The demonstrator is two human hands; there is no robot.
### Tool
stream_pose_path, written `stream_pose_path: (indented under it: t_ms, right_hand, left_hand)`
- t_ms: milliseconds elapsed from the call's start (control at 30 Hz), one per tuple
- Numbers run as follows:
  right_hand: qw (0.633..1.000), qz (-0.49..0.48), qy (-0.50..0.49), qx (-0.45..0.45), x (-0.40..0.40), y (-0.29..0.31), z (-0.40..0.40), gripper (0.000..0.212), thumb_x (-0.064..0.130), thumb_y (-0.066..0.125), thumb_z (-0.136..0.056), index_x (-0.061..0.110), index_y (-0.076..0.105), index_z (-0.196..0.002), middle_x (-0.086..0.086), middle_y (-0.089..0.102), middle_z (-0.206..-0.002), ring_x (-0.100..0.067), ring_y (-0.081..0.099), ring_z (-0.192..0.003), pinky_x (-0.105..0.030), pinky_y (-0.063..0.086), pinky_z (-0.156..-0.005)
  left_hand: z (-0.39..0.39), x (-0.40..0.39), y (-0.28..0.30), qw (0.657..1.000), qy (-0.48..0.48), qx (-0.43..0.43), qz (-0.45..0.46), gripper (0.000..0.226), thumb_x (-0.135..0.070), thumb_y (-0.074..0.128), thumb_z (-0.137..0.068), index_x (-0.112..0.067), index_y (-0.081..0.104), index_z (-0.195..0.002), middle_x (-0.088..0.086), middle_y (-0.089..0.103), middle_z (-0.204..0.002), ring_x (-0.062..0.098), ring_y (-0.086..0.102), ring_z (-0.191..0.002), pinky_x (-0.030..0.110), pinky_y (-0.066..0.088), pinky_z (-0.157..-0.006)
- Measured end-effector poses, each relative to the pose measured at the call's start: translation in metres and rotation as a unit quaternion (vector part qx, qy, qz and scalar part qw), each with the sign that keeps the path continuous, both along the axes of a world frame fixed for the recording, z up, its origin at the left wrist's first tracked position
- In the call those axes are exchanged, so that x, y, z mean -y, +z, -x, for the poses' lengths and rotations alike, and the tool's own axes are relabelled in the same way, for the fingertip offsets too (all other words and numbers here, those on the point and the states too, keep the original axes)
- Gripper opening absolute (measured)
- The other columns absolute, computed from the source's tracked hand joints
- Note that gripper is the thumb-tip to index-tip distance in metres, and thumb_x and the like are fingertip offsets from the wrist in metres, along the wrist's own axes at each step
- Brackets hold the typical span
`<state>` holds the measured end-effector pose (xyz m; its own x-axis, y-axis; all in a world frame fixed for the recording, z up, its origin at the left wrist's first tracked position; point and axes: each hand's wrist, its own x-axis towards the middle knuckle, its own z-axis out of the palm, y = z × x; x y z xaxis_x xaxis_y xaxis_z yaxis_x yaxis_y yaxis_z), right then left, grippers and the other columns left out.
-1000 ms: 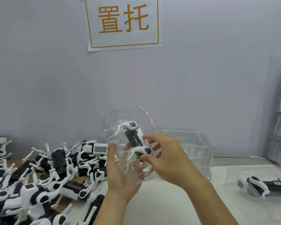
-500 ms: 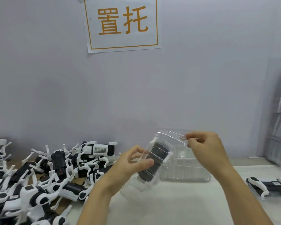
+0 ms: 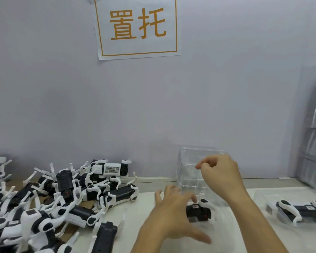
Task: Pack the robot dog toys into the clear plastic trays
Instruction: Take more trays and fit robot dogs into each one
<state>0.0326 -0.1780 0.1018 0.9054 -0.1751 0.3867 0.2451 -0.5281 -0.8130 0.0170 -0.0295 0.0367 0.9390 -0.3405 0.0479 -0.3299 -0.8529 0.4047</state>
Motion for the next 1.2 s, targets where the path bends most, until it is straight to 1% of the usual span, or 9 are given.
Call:
stream_pose_path:
  t_ms: [133,233,333,400,500,633,800,1000,1200]
  right_hand:
    - [1.000,0.000,0.017,0.001,-0.003,-0.003,-0.002,0.032,0.006,0.052,-0.082,0.025,0.073,-0.068,0.016,0.058,-0.045,0.000,0.051,-0.042,-0.021,0.039,-0.052]
    - [1.000,-0.007,0.028,0.002,-0.008,-0.005,-0.002,0.031,0.006,0.051,-0.084,0.026,0.072,-0.071,0.013,0.061,-0.050,0.000,0.052,-0.042,-0.020,0.041,-0.051]
    - [0.998,-0.001,0.058,-0.008,-0.023,-0.003,0.005,0.031,0.005,0.050,-0.083,0.024,0.071,-0.071,0.010,0.061,-0.051,0.000,0.051,-0.041,-0.015,0.039,-0.046]
    - [0.994,-0.006,0.108,-0.032,-0.040,-0.001,0.014,0.030,0.004,0.048,-0.083,0.021,0.070,-0.073,0.005,0.063,-0.053,-0.003,0.056,-0.043,-0.016,0.040,-0.043]
    - [0.979,0.005,0.189,-0.079,-0.070,-0.003,0.027,0.025,0.007,0.045,-0.085,0.020,0.067,-0.083,-0.001,0.070,-0.068,-0.010,0.069,-0.058,-0.018,0.047,-0.050]
    - [0.948,0.099,0.251,-0.170,-0.094,-0.017,0.039,0.023,0.019,0.048,-0.090,0.027,0.057,-0.109,0.010,0.056,-0.097,-0.013,0.061,-0.090,-0.021,0.044,-0.064]
    - [0.947,0.191,0.171,-0.193,-0.087,-0.025,0.032,0.041,0.023,0.047,-0.095,0.020,0.043,-0.135,-0.002,0.050,-0.135,-0.021,0.052,-0.120,-0.026,0.042,-0.085]
    - [0.942,0.215,0.121,-0.227,-0.057,-0.021,0.015,0.042,0.026,0.048,-0.095,0.018,0.051,-0.136,-0.003,0.053,-0.138,-0.023,0.053,-0.123,-0.028,0.044,-0.092]
    - [0.942,0.206,0.083,-0.250,-0.028,-0.017,0.006,0.029,0.018,0.049,-0.092,0.013,0.064,-0.115,-0.005,0.066,-0.114,-0.021,0.063,-0.100,-0.029,0.048,-0.075]
  left_hand:
    - [-0.006,-0.001,0.005,0.975,0.030,0.084,0.206,0.043,-0.073,0.061,-0.070,-0.049,0.055,-0.105,-0.032,0.049,-0.123,-0.007,0.030,-0.130,0.031,0.020,-0.111]
    - [-0.014,-0.021,0.010,0.924,0.200,0.145,0.292,0.007,-0.034,0.058,-0.092,-0.033,0.062,-0.087,-0.014,0.065,-0.099,0.011,0.059,-0.104,0.035,0.046,-0.094]
    - [-0.018,-0.039,0.006,0.904,0.338,0.018,0.261,0.022,-0.031,0.043,-0.094,-0.017,0.055,-0.081,-0.001,0.064,-0.082,0.022,0.068,-0.072,0.032,0.054,-0.069]
    - [-0.017,-0.044,0.003,0.855,0.348,-0.107,0.370,0.029,-0.028,0.036,-0.096,-0.006,0.055,-0.093,0.013,0.068,-0.078,0.027,0.068,-0.051,0.028,0.053,-0.051]
    - [-0.018,-0.051,0.000,0.765,0.314,-0.208,0.522,0.034,-0.027,0.036,-0.097,0.001,0.056,-0.101,0.027,0.071,-0.076,0.036,0.071,-0.059,0.032,0.056,-0.048]
    - [-0.021,-0.060,-0.003,0.702,0.312,-0.206,0.607,0.030,-0.033,0.045,-0.094,-0.010,0.060,-0.081,0.009,0.063,-0.058,0.025,0.061,-0.056,0.028,0.046,-0.051]
    - [-0.020,-0.063,0.001,0.746,0.369,-0.142,0.536,0.039,-0.041,0.040,-0.100,-0.007,0.060,-0.098,0.006,0.073,-0.062,0.021,0.063,-0.052,0.030,0.046,-0.064]
    - [-0.022,-0.054,-0.001,0.771,0.357,-0.132,0.511,0.028,-0.030,0.040,-0.097,-0.010,0.060,-0.099,0.009,0.077,-0.081,0.026,0.066,-0.070,0.030,0.047,-0.066]
    - [-0.023,-0.054,-0.003,0.788,0.352,-0.127,0.488,0.020,-0.025,0.045,-0.091,-0.012,0.059,-0.096,0.006,0.077,-0.080,0.025,0.066,-0.069,0.031,0.047,-0.068]
